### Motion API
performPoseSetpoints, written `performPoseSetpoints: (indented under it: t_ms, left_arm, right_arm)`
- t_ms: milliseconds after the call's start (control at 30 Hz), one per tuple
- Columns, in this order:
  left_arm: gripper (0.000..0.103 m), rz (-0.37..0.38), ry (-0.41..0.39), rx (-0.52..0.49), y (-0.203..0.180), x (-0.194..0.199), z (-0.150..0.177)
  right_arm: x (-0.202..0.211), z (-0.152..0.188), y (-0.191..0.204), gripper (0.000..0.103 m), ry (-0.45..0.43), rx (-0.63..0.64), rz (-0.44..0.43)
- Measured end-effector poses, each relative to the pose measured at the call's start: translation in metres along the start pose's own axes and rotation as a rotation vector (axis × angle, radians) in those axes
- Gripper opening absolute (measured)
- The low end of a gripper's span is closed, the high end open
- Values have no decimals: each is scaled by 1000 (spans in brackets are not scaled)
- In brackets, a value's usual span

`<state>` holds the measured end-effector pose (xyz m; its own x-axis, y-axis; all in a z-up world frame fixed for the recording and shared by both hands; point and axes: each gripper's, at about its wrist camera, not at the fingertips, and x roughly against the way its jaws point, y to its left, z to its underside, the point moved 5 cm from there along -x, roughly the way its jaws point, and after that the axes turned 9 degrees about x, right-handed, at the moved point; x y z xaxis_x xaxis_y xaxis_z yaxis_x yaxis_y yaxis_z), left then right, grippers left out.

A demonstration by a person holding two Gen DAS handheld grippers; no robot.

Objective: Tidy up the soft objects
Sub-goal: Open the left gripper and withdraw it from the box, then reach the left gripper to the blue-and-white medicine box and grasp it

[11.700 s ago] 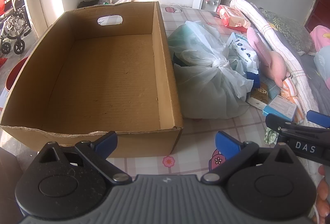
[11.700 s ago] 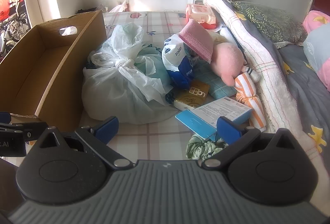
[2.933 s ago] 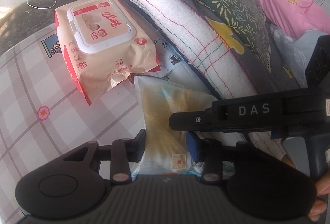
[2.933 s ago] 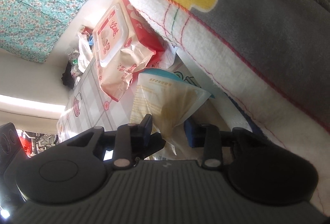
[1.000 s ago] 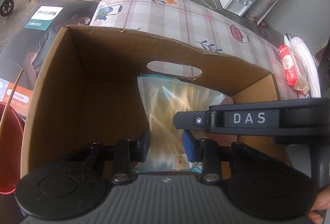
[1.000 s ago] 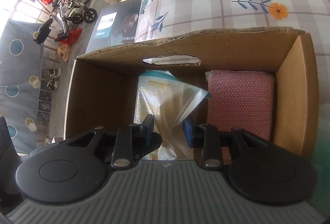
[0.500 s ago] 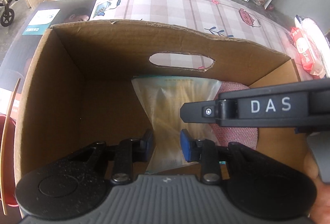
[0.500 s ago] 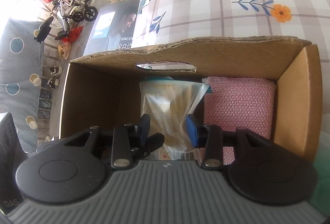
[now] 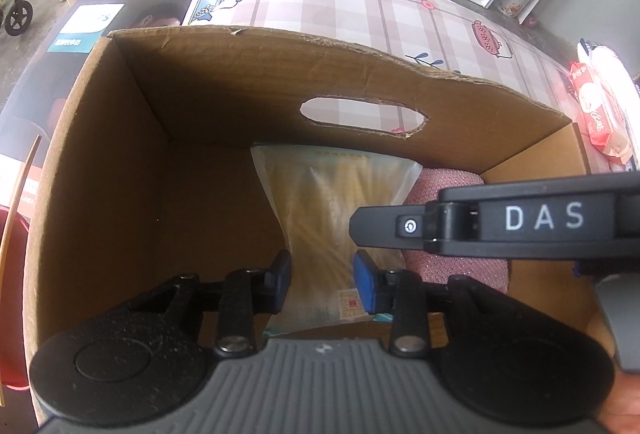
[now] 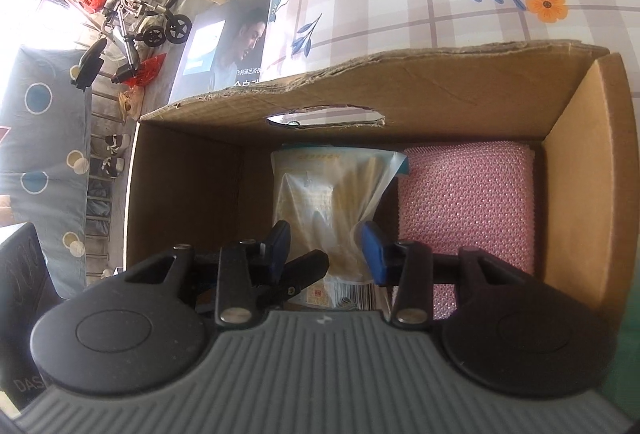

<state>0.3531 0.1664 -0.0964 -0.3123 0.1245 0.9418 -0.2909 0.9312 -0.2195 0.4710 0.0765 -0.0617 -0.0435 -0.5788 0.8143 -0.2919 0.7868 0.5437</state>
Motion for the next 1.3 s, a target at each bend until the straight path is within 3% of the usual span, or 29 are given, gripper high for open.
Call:
performPoseSetpoints:
  t_ms: [67, 133, 200, 500, 767, 1033, 1300]
  left_arm:
    - [55, -1, -6, -7, -3, 3, 1]
    - [58, 2, -39, -19, -6, 10, 3]
    - [67, 1, -61, -27, -9, 17, 4]
    - [78, 38, -204, -41, -32, 76, 22]
    - [81, 128, -282, -116, -82, 122, 54]
    - [81, 222, -256, -253, -152, 124, 90]
    - [80, 299, -151, -393, -225, 96, 134]
  right_arm:
    - [12, 1, 3, 41, -33, 5, -9]
    - [29, 5, 7, 43, -87, 13, -26]
    - [48, 13, 10, 45, -143, 23, -42]
    - [146, 62, 1, 47, -319, 71, -65]
    - [238, 109, -53, 49, -411, 81, 47]
    - [302, 166, -141, 50, -452, -44, 176]
    - [320, 222, -214, 51, -449, -215, 199]
